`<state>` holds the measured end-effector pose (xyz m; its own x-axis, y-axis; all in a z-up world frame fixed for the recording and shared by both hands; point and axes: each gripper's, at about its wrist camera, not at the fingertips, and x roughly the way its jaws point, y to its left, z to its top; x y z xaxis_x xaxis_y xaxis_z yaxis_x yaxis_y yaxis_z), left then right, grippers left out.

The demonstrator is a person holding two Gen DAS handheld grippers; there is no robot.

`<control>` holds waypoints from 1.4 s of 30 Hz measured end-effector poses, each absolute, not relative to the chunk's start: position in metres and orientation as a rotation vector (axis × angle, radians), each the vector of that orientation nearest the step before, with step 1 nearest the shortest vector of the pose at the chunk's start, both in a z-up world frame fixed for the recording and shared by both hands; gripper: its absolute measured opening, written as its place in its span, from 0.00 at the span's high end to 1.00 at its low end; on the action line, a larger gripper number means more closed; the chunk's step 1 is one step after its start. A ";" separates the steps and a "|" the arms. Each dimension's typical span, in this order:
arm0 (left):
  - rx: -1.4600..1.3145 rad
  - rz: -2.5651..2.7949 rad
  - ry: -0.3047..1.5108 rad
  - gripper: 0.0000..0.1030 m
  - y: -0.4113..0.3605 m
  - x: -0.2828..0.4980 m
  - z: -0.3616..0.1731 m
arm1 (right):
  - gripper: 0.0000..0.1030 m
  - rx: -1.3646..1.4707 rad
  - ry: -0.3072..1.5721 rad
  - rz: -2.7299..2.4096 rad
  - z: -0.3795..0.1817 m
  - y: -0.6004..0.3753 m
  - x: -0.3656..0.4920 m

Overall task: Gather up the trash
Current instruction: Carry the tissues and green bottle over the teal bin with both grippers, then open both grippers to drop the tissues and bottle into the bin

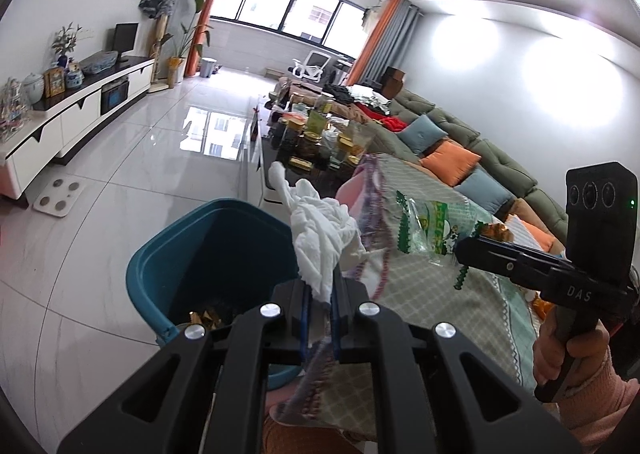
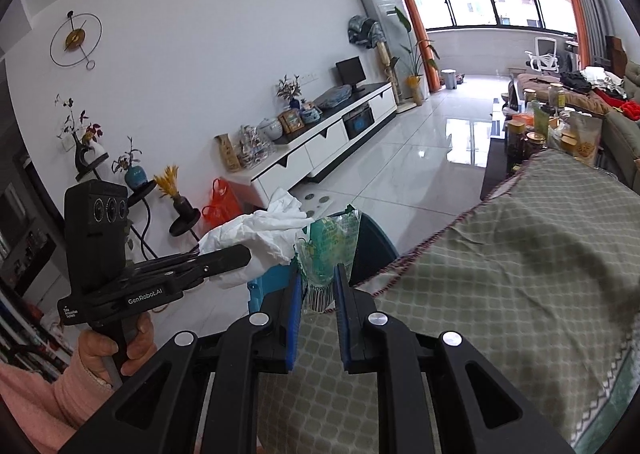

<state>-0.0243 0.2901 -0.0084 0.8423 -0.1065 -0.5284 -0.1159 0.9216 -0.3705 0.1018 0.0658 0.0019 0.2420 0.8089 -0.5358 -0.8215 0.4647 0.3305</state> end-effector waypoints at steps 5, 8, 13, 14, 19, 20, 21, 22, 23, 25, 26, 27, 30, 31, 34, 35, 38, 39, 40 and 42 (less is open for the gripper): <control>-0.422 0.034 0.595 0.91 0.297 -0.019 -0.018 | 0.84 -0.023 0.755 1.128 -0.004 0.083 0.109; -0.434 0.048 0.612 0.91 0.302 -0.014 -0.025 | 0.84 -0.032 0.776 1.133 -0.008 0.095 0.115; -0.460 0.075 0.642 0.90 0.312 -0.005 -0.038 | 0.84 -0.059 0.811 1.129 -0.016 0.114 0.124; -0.462 0.077 0.646 0.90 0.313 -0.004 -0.041 | 0.84 -0.065 0.816 1.128 -0.017 0.117 0.125; -0.478 0.088 0.666 0.90 0.320 0.003 -0.052 | 0.81 -0.092 0.858 1.114 -0.028 0.133 0.132; -0.479 0.091 0.670 0.90 0.320 0.005 -0.054 | 0.81 -0.093 0.866 1.111 -0.029 0.136 0.132; -0.483 0.094 0.675 0.90 0.321 0.007 -0.057 | 0.81 -0.094 0.878 1.108 -0.031 0.138 0.133; -0.487 0.096 0.679 0.90 0.320 0.009 -0.059 | 0.80 -0.093 0.891 1.106 -0.033 0.141 0.135; -0.493 0.097 0.684 0.90 0.322 0.010 -0.062 | 0.80 -0.095 0.901 1.105 -0.035 0.143 0.135; -0.511 0.095 0.697 0.82 0.323 0.015 -0.067 | 0.79 -0.098 0.923 1.091 -0.039 0.147 0.139; -0.520 0.093 0.702 0.78 0.324 0.017 -0.067 | 0.79 -0.098 0.931 1.092 -0.040 0.148 0.140; -0.529 0.093 0.709 0.76 0.326 0.019 -0.070 | 0.78 -0.100 0.939 1.089 -0.041 0.150 0.141; -0.530 0.099 0.725 0.75 0.327 0.026 -0.078 | 0.68 -0.097 0.941 1.077 -0.041 0.151 0.143; -0.533 0.098 0.728 0.74 0.328 0.027 -0.080 | 0.67 -0.095 0.939 1.074 -0.041 0.151 0.143; -0.542 0.097 0.734 0.73 0.329 0.030 -0.085 | 0.67 -0.084 0.931 1.069 -0.040 0.147 0.143; -0.544 0.095 0.732 0.73 0.330 0.029 -0.086 | 0.67 -0.079 0.929 1.068 -0.039 0.145 0.142; -0.538 0.082 0.713 0.72 0.326 0.026 -0.082 | 0.67 -0.065 0.914 1.064 -0.035 0.138 0.142; -0.536 0.079 0.706 0.71 0.325 0.024 -0.080 | 0.66 -0.060 0.906 1.064 -0.032 0.134 0.141; -0.532 0.074 0.696 0.69 0.323 0.022 -0.079 | 0.64 -0.056 0.896 1.064 -0.030 0.130 0.139; -0.518 0.063 0.673 0.65 0.319 0.017 -0.072 | 0.62 -0.050 0.869 1.062 -0.024 0.122 0.136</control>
